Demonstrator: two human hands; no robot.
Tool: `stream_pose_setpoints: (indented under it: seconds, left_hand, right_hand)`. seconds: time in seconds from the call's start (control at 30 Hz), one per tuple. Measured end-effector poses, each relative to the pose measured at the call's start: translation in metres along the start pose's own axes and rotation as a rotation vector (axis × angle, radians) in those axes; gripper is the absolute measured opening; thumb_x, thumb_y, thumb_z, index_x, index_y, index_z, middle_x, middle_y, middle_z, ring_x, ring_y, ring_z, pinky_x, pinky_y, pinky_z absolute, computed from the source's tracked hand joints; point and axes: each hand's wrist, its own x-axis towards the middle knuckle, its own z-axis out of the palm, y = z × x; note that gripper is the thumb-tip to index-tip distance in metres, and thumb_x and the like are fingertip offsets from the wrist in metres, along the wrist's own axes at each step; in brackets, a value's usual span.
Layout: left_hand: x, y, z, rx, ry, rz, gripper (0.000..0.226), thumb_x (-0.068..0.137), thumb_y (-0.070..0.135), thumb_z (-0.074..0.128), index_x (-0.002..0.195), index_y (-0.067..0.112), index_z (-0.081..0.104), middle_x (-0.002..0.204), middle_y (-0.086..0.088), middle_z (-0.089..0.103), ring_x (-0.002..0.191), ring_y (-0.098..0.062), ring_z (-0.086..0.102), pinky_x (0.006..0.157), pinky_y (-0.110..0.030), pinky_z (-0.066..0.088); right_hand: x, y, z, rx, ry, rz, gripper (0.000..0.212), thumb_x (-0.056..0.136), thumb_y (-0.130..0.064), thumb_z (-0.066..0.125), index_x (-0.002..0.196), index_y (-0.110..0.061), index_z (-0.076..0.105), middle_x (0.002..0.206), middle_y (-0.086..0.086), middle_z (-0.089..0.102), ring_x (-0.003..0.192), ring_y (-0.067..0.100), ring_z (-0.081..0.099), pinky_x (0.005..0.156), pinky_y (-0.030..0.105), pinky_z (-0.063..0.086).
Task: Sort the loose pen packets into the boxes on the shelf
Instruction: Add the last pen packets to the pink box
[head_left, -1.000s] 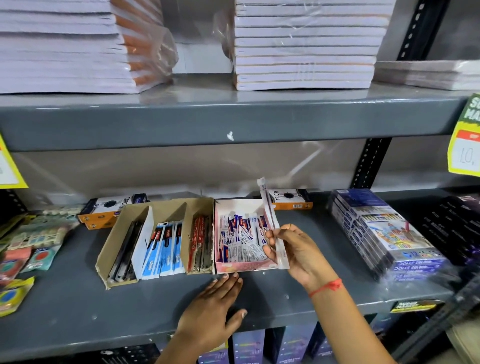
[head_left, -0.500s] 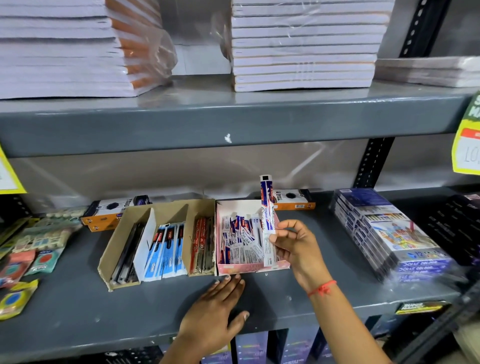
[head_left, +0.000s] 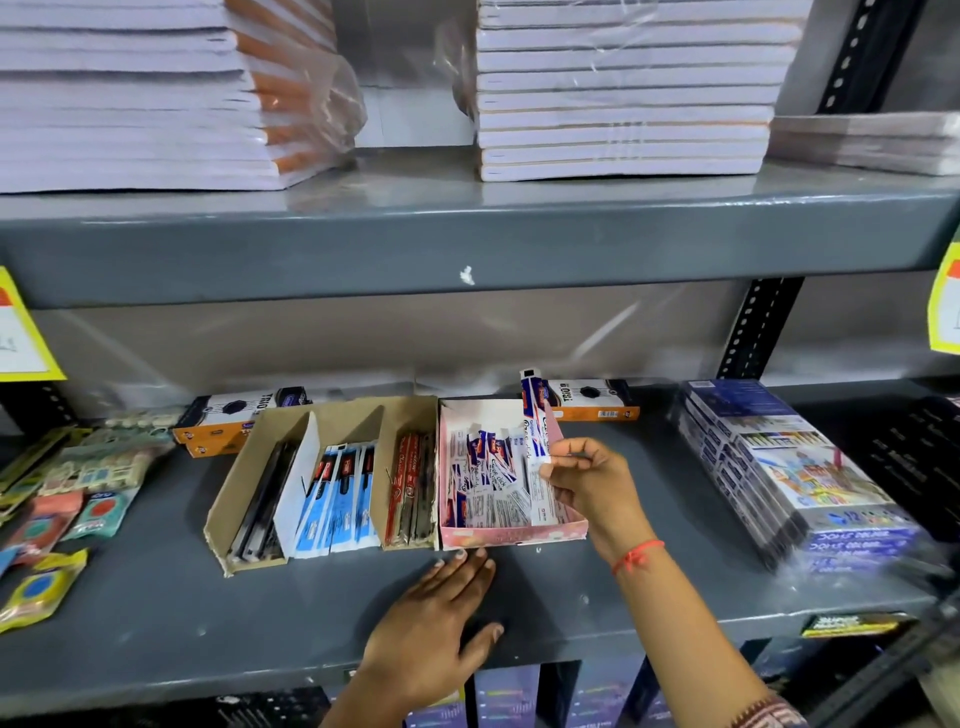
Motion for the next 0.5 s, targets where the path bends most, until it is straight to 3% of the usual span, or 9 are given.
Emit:
stream_pose_setpoints:
  seconds: [0.07, 0.13, 0.27, 0.3, 0.37, 0.4, 0.5]
  left_hand:
    - [0.002, -0.006, 0.007, -0.068, 0.006, 0.020, 0.066, 0.090, 0.061, 0.022, 0.146, 0.028, 0.010, 0.148, 0.016, -0.005, 0.136, -0.008, -0.012, 0.110, -0.030, -0.014]
    - [0.004, -0.010, 0.015, -0.092, 0.016, 0.015, 0.067, 0.089, 0.063, 0.018, 0.146, 0.031, 0.000, 0.144, 0.021, -0.015, 0.130, -0.002, -0.025, 0.104, -0.023, -0.024]
    - [0.005, -0.010, 0.012, -0.121, 0.027, -0.017, 0.070, 0.085, 0.065, 0.019, 0.146, 0.032, 0.009, 0.147, 0.021, -0.004, 0.135, -0.001, -0.012, 0.108, -0.023, -0.015]
    - [0.004, -0.009, 0.011, -0.112, 0.040, -0.002, 0.069, 0.085, 0.063, 0.025, 0.144, 0.029, 0.021, 0.149, 0.016, 0.010, 0.138, -0.005, 0.004, 0.112, -0.028, -0.002]
    - [0.004, -0.007, 0.007, -0.119, 0.015, 0.008, 0.063, 0.084, 0.058, 0.035, 0.135, 0.023, 0.045, 0.141, 0.008, 0.042, 0.130, -0.012, 0.038, 0.107, -0.033, 0.028]
    - [0.004, -0.007, 0.005, -0.100, 0.015, -0.001, 0.062, 0.084, 0.058, 0.036, 0.134, 0.023, 0.047, 0.140, 0.007, 0.044, 0.129, -0.012, 0.039, 0.106, -0.032, 0.029]
    - [0.004, -0.010, 0.014, -0.152, 0.072, 0.025, 0.069, 0.085, 0.062, 0.023, 0.145, 0.028, 0.018, 0.148, 0.017, 0.004, 0.136, -0.004, -0.006, 0.111, -0.025, -0.011]
  right_hand:
    - [0.010, 0.002, 0.006, -0.177, 0.009, 0.017, 0.033, 0.080, 0.016, 0.058, 0.070, -0.016, 0.055, 0.067, 0.004, 0.057, 0.058, 0.013, 0.051, 0.051, 0.019, 0.044]
    - [0.020, 0.008, 0.012, -0.388, 0.019, 0.028, 0.032, 0.079, 0.014, 0.057, 0.069, -0.016, 0.055, 0.069, 0.004, 0.056, 0.057, 0.014, 0.052, 0.052, 0.021, 0.045]
    - [0.036, 0.016, 0.024, -0.703, 0.005, 0.044, 0.025, 0.079, 0.012, 0.053, 0.085, -0.011, 0.060, 0.091, 0.013, 0.060, 0.074, 0.024, 0.057, 0.065, 0.030, 0.054]
    - [0.039, 0.017, 0.027, -0.762, -0.009, 0.043, 0.025, 0.080, 0.011, 0.052, 0.086, -0.011, 0.061, 0.095, 0.015, 0.061, 0.077, 0.022, 0.056, 0.072, 0.034, 0.056]
    - [0.044, 0.017, 0.031, -0.878, -0.040, 0.059, 0.020, 0.082, 0.004, 0.054, 0.088, -0.012, 0.064, 0.103, 0.019, 0.065, 0.085, 0.019, 0.056, 0.090, 0.040, 0.054]
    - [0.046, 0.018, 0.032, -0.915, -0.048, 0.068, 0.020, 0.082, 0.000, 0.056, 0.096, -0.009, 0.067, 0.108, 0.019, 0.066, 0.090, 0.021, 0.059, 0.095, 0.040, 0.051]
    - [0.048, 0.022, 0.036, -0.963, -0.036, 0.051, 0.026, 0.084, 0.000, 0.054, 0.108, 0.001, 0.065, 0.113, 0.021, 0.067, 0.105, 0.032, 0.064, 0.095, 0.039, 0.051]
